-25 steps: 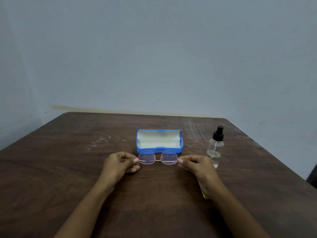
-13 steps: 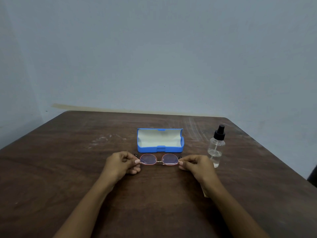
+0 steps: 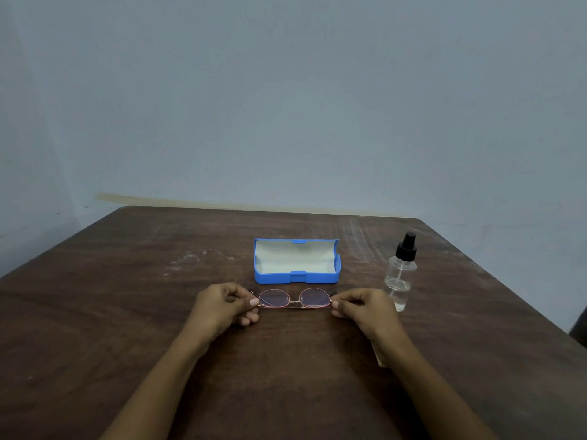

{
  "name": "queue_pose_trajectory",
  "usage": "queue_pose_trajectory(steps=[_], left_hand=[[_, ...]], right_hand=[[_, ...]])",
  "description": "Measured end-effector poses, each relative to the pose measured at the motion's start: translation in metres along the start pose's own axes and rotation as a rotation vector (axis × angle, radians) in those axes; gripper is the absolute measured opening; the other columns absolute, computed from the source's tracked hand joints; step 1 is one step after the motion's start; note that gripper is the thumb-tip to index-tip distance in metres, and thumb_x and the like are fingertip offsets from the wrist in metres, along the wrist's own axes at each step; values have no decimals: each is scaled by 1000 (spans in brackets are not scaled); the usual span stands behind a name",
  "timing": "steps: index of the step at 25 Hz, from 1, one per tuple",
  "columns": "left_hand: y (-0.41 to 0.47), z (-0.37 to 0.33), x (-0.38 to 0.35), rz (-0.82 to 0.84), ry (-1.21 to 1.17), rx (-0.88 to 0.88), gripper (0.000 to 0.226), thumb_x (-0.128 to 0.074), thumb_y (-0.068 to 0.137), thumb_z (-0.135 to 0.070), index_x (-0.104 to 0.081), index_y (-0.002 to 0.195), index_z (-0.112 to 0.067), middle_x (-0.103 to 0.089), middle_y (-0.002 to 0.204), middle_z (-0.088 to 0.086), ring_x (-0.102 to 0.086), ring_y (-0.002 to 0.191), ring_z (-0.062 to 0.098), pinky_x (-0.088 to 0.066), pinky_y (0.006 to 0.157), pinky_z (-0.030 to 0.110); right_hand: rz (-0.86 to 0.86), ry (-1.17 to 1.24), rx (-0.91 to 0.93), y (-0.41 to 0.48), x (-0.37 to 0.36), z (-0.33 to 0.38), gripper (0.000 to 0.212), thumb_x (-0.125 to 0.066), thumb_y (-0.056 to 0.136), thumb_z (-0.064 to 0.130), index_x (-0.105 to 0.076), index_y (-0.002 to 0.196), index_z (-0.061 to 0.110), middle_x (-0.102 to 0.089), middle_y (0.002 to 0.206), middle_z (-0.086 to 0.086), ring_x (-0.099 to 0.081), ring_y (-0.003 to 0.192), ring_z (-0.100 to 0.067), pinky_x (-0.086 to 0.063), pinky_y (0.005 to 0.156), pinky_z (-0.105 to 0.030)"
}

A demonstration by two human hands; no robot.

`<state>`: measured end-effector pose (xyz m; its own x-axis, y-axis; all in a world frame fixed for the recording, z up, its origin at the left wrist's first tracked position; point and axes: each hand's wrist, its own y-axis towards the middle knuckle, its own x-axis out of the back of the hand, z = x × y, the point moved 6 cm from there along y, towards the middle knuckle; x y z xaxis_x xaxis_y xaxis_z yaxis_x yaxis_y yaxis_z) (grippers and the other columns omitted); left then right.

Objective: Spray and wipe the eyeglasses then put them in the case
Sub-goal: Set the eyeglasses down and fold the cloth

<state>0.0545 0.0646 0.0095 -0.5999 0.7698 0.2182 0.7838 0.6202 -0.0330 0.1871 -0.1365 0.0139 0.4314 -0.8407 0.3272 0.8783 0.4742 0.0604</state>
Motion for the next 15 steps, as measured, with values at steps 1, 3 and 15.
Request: queue_pose_trajectory(steps=[1,3,15], left_hand=[[0,0,0,2,-3,7,8,-64,80,-2,-65,72,-3,-66,58,9,-57,40,4,-46,42,12],[0,1,1,6,-9,17,7,-64,79,-3,-66,72,-4,-67,57,8,-57,41,4,-46,44,12],[0,1,2,-16,-2,30,9,-63,80,-3,-66,72,-4,-67,52,5,-58,40,4,-47,43,11]], right_hand=[[0,0,-2,0,0,0,14,-64,80,2,-71,79,14,-72,80,-3,-68,76,-13,-55,79,-29],[-2,4,-10,0,0,0,14,-64,80,2,-71,80,14,-72,82,-4,-68,76,-12,-55,78,-28],[-4,-26,1,0,0,1,11,-63,82,4,-70,90,8,-71,86,-3,-68,77,-9,-53,73,-18]])
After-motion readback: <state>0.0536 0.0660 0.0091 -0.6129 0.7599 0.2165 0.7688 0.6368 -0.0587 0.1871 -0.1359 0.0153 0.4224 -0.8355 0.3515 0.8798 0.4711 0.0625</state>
